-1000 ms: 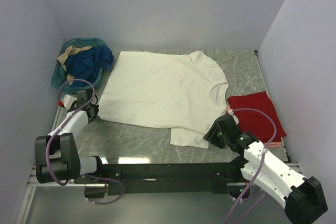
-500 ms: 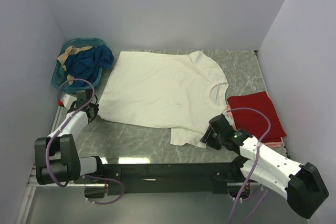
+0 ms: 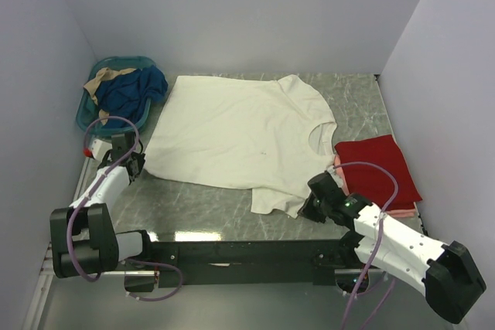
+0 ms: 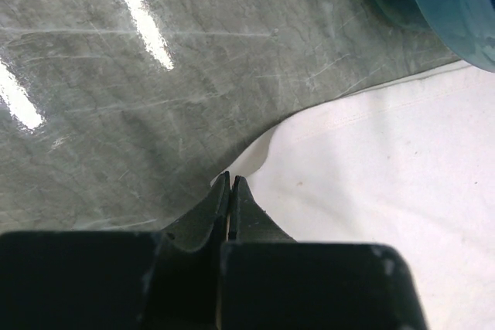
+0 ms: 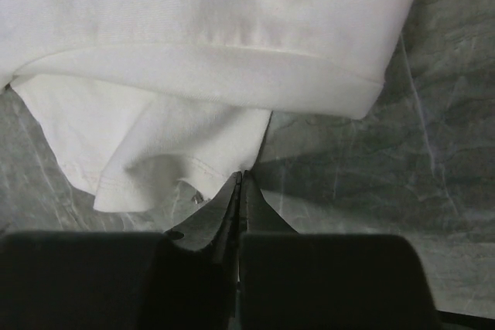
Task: Fold and stack the t-shirts
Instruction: Flatten the tshirt out
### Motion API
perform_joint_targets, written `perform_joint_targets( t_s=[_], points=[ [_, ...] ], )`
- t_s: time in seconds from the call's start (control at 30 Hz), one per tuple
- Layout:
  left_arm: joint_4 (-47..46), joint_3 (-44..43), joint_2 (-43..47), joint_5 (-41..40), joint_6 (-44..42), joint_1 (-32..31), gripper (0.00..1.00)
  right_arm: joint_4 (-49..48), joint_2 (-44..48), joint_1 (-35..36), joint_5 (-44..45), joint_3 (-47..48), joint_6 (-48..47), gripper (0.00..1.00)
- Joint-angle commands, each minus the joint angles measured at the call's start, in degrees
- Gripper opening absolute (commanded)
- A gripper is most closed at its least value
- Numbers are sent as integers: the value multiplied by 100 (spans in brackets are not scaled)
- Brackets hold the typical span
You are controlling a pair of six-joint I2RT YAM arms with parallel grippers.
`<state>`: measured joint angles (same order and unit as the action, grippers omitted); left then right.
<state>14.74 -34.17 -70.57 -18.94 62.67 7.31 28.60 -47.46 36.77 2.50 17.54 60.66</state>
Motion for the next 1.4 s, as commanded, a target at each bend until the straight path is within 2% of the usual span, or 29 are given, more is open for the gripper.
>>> perform_joint_targets(
  t_s=[0.0, 0.27, 0.47, 0.57, 0.7, 0.73, 0.8, 0.87, 0.9, 1.0, 1.17, 1.37],
  points=[
    [90, 33, 271, -127, 8, 16, 1, 268, 377, 40, 22, 48, -81, 0],
    [415, -10, 657, -373, 61, 33, 1, 1585, 1800, 49, -83, 688, -178, 0],
    [609, 51, 1079, -497, 61, 95, 1, 2140, 2293, 49, -127, 804, -265, 0],
    [521, 147, 1150, -435, 87, 86, 1, 1941, 2137, 49, -232, 568, -353, 0],
    [442, 183, 1010, -347, 87, 95, 1, 1395, 1601, 49, -206, 347, -398, 9],
    [424, 183, 984, -356, 70, 95, 1, 1281, 1408, 49, -224, 303, -293, 15],
    [389, 201, 931, -339, 43, 95, 1, 955, 1231, 49, -372, 119, -143, 20],
    [337, 236, 939, -339, 17, 95, 1, 823, 1117, 49, -400, -65, 94, 37],
    [319, 244, 948, -347, 17, 95, 1, 849, 1125, 49, -295, -101, 173, 50],
    [248, 271, 966, -339, -1, 95, 1, 1129, 1292, 40, 39, -76, 332, 66],
    [248, 201, 939, -347, 17, 95, 1, 1534, 1600, 40, 444, 57, 437, 70],
    [204, 174, 948, -338, 69, 86, 1, 1158, 1538, 32, 155, -31, 350, 64]
  ],
)
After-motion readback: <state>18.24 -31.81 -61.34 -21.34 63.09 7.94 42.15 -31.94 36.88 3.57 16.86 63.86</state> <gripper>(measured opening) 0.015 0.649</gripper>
